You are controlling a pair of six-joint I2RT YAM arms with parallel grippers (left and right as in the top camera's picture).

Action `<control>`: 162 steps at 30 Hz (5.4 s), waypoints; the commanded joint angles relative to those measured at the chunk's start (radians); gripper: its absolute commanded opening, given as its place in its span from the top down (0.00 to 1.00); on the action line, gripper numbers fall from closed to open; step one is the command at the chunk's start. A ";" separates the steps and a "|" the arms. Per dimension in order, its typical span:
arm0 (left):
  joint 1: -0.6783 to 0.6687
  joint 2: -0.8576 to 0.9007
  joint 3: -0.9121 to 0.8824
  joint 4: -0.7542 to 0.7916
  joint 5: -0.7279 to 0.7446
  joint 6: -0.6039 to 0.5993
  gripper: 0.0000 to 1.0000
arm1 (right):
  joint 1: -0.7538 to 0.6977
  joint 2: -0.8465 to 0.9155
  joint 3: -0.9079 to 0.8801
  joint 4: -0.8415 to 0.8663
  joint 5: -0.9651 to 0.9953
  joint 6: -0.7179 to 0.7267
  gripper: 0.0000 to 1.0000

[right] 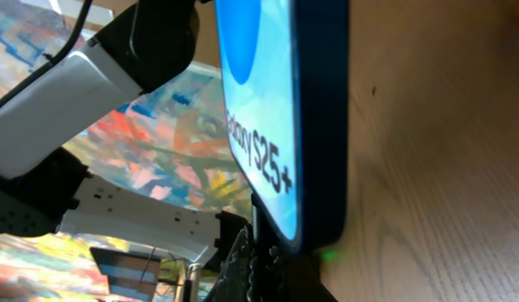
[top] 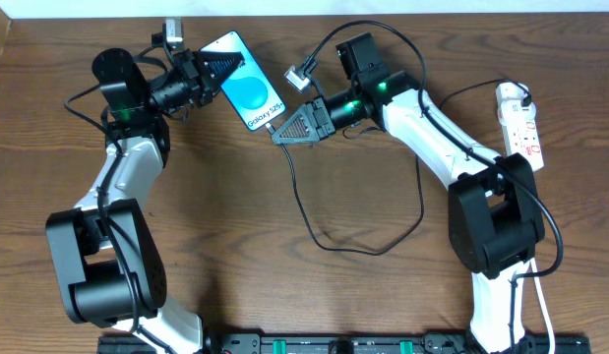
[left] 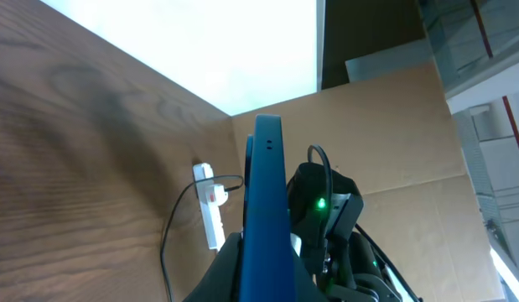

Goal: Plug charger to phone and switch on socket

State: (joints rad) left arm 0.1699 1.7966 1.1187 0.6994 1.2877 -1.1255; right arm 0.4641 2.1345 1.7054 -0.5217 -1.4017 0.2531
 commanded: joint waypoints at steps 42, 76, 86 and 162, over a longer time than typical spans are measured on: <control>-0.010 -0.030 0.002 0.006 0.027 -0.005 0.93 | 0.023 0.017 -0.001 0.304 0.121 0.354 0.99; 0.028 -0.030 0.002 0.005 -0.204 -0.084 0.93 | 0.089 0.046 -0.002 -0.225 1.099 0.161 0.93; 0.028 -0.030 0.002 -0.017 -0.197 -0.084 0.93 | 0.088 0.077 -0.002 -0.291 1.111 0.163 0.62; 0.032 -0.030 0.002 0.324 -0.335 -0.392 0.93 | 0.057 -0.211 -0.156 0.348 0.345 0.388 0.99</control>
State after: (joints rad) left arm 0.1963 1.7966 1.1103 1.0069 0.9779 -1.5002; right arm 0.5194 1.9266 1.5459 -0.2012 -1.0492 0.5869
